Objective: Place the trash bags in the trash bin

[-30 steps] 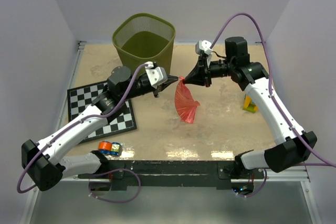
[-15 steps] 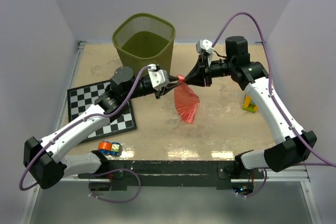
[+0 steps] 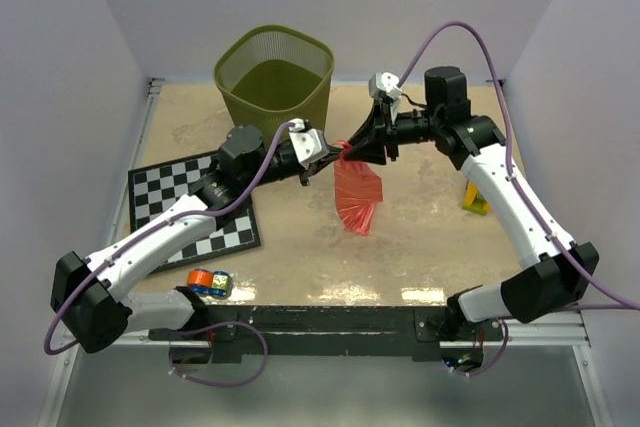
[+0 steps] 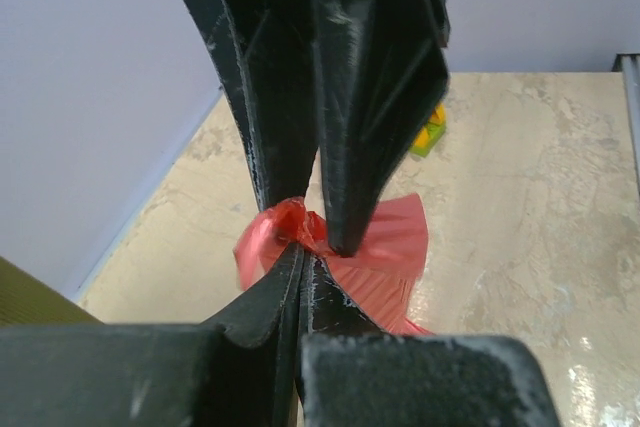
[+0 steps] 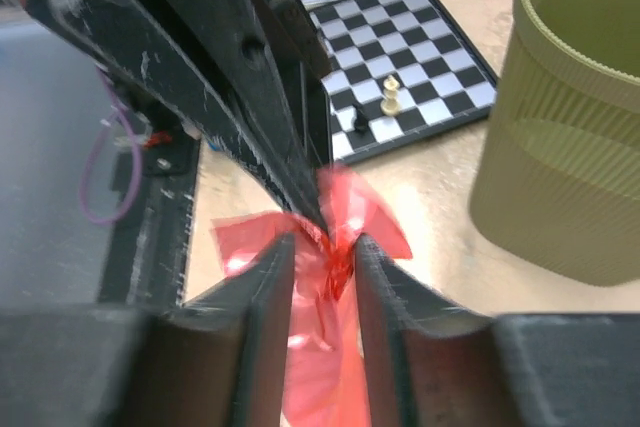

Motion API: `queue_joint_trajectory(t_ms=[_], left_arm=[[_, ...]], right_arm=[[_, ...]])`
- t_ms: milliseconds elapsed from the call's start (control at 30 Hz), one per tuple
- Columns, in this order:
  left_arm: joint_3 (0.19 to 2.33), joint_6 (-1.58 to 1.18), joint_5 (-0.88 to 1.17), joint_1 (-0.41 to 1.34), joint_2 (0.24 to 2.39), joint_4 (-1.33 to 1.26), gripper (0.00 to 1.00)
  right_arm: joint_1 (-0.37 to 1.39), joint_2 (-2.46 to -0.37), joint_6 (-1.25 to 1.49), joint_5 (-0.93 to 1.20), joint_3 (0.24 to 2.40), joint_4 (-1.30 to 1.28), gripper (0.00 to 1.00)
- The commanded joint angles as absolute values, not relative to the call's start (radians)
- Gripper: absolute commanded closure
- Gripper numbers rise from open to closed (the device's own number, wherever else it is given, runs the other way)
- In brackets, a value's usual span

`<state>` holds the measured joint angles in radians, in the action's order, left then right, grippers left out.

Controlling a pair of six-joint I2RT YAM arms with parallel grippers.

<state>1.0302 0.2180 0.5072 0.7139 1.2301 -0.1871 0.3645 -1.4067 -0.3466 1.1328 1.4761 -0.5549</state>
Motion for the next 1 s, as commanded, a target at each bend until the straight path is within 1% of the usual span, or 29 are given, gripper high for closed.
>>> queue_joint_trajectory(t_ms=[0,100,167,200,233,300,500,600,633,667,833,967], left_arm=[[1.066,0.219,0.429,0.712,1.193,-0.258,1.0],[1.058,0.218,0.44,0.712,1.184,-0.25,1.0],[1.054,0.215,0.439,0.713,1.18,-0.247,1.0],[1.052,0.215,0.436,0.712,1.175,-0.247,1.0],[1.052,0.216,0.436,0.712,1.174,-0.247,1.0],[1.051,0.215,0.436,0.713,1.173,-0.247,1.0],[1.048,0.209,0.445,0.713,1.175,-0.261,1.0],[1.049,0.21,0.451,0.712,1.177,-0.262,1.0],[1.046,0.209,0.451,0.713,1.177,-0.265,1.0],[1.046,0.21,0.449,0.712,1.18,-0.267,1.0],[1.042,0.222,0.43,0.713,1.17,-0.256,1.0],[1.032,0.241,0.384,0.712,1.151,-0.247,1.0]], right_arm=[[0.374,-1.364,-0.382,1.059,1.509,-0.577,0.61],[0.373,-1.351,-0.38,1.016,1.509,-0.569,0.56],[0.371,-1.345,-0.379,0.98,1.514,-0.566,0.46],[0.371,-1.345,-0.379,0.962,1.514,-0.566,0.45],[0.37,-1.345,-0.38,0.956,1.514,-0.561,0.46],[0.368,-1.347,-0.379,0.965,1.516,-0.552,0.51],[0.37,-1.377,-0.348,1.037,1.514,-0.515,0.6],[0.37,-1.394,-0.322,1.075,1.523,-0.483,0.66],[0.373,-1.4,-0.316,1.08,1.526,-0.473,0.69],[0.376,-1.408,-0.314,1.084,1.532,-0.469,0.76],[0.377,-1.427,-0.324,1.085,1.571,-0.494,1.0],[0.368,-1.416,-0.402,1.045,1.588,-0.581,1.0]])
